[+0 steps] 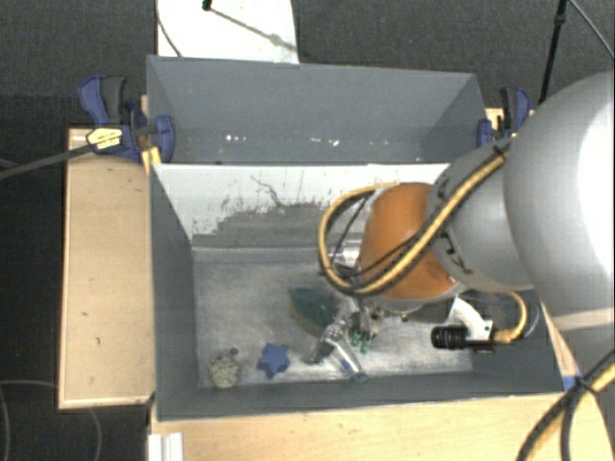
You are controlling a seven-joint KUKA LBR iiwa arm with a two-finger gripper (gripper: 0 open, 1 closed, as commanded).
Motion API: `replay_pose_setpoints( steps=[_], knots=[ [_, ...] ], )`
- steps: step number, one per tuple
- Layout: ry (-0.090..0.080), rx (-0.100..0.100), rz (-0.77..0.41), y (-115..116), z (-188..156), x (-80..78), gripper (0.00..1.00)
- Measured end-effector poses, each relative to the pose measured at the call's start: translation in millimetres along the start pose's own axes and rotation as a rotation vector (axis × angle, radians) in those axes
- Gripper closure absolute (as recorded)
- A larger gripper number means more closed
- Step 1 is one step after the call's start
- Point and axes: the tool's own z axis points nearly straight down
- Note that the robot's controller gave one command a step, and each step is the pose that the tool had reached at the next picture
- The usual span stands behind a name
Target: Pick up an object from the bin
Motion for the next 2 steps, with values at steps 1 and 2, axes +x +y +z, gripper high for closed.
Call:
replay_pose_setpoints(
  steps=[1, 2],
  knots=[
    [-0.004, -0.003, 0.005, 0.6, -2.0, -1.7, 1.0],
    [-0.001, 0.0, 0.008, 0.9, -22.9, -2.3, 1.0]
  ],
)
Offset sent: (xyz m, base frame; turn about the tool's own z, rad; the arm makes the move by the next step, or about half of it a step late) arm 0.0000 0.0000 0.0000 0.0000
